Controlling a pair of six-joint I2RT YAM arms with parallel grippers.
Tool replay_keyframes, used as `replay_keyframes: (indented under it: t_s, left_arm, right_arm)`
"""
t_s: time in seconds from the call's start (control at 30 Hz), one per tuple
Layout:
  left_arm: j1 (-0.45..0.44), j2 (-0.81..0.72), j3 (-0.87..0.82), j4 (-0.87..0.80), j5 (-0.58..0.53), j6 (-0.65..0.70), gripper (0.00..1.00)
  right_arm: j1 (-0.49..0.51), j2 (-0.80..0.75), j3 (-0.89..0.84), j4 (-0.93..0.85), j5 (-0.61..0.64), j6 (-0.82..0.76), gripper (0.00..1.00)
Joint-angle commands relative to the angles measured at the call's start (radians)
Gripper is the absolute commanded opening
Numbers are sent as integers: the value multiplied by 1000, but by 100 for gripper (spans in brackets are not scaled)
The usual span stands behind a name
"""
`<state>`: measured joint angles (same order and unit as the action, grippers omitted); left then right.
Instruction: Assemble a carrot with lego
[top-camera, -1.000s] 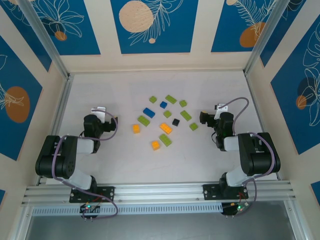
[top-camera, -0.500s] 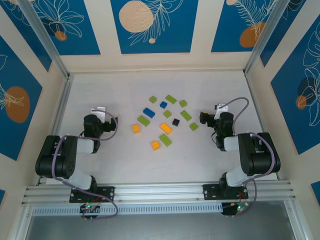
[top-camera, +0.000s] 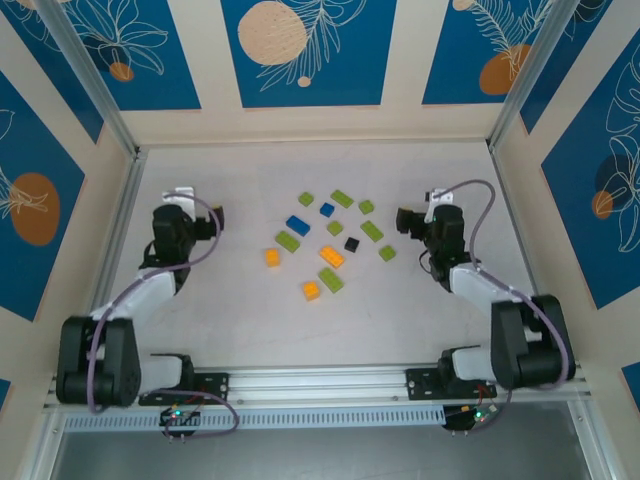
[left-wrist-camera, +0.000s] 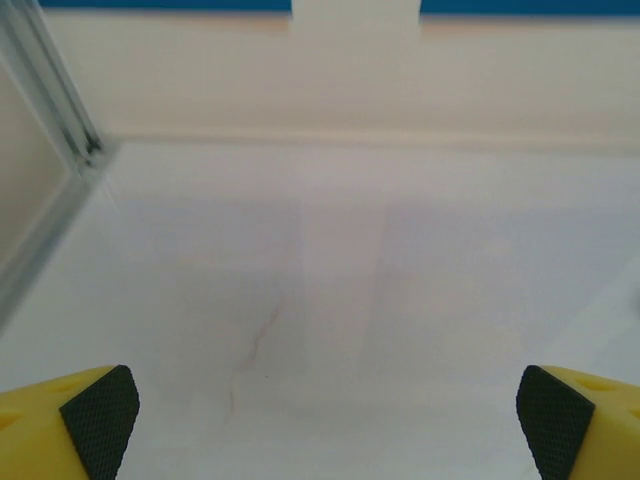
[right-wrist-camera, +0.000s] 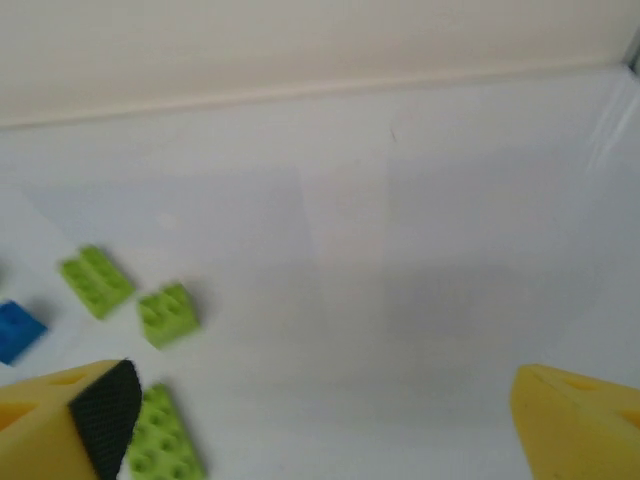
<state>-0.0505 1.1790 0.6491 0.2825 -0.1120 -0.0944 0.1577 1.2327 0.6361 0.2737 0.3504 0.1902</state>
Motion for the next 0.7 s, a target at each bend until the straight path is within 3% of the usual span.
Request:
replay_keyframes:
  t_s: [0.0,0.2,0.4,0.5,0.67]
  left_arm:
    - [-2,-79,42,-255,1,-109,100]
    - [2,-70,175,-535,-34,-227,100]
    - [1,-57,239,-683,2,-347,100]
    - [1,-68,238,-680,23,-358,100]
    - [2,-82,245,-774,-99,-387,97]
  right_arm:
    - [72,-96,110,-415,-49,96,99]
    - [341,-107,314,-772,-19,165,99]
    - [533,46,487,-968,-45,125,99]
    - [573,172,567,-1005,-72,42,89]
    - [579,385,707,-1015,-134,-53,71]
